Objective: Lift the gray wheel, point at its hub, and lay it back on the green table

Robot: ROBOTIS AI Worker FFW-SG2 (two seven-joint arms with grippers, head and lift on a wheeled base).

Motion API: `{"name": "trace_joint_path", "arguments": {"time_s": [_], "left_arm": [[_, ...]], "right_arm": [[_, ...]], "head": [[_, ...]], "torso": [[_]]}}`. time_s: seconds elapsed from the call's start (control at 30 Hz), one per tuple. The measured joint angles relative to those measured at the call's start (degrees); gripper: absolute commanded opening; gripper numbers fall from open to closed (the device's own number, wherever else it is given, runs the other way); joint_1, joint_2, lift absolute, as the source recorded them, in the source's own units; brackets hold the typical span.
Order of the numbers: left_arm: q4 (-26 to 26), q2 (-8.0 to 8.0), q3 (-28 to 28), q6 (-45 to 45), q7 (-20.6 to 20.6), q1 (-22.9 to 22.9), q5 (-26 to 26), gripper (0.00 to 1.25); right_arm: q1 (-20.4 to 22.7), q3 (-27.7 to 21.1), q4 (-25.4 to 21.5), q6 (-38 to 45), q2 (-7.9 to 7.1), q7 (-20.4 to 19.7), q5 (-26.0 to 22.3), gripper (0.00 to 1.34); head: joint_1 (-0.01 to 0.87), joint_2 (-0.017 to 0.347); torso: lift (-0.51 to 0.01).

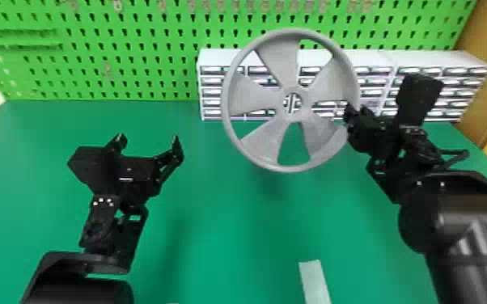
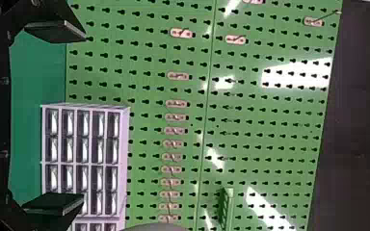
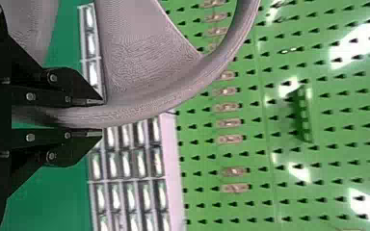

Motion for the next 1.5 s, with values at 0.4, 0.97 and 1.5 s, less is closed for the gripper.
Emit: {"name": "trace_joint_path", "arguments": {"time_s": [0.4,0.97,1.5], "left_arm": [[0.00,-0.06,-0.18,0.00,0.08,0.17,0.30,1.13],[0.00,-0.06,-1.61,0.00,0.03,0.74,1.49,1.13],[-8.63,1.96,-6.67,4.40,-2.56,2.86,4.43,1.13]], "right_arm": [[4.34,1.22,1.50,-20.32,0.38,0.00,4.39,0.12],[5.99,2.09,6.22,-29.43,0.32,-1.35,6.50,0.12],[3.60,2.47,6.23,-28.77,-1.08,-2.25,7.59,0.12]], "head": [[0.692,0.048],[0.692,0.048],[0.692,0.048]], "torso": [[-0.093],[-0.093],[-0.093]]}}
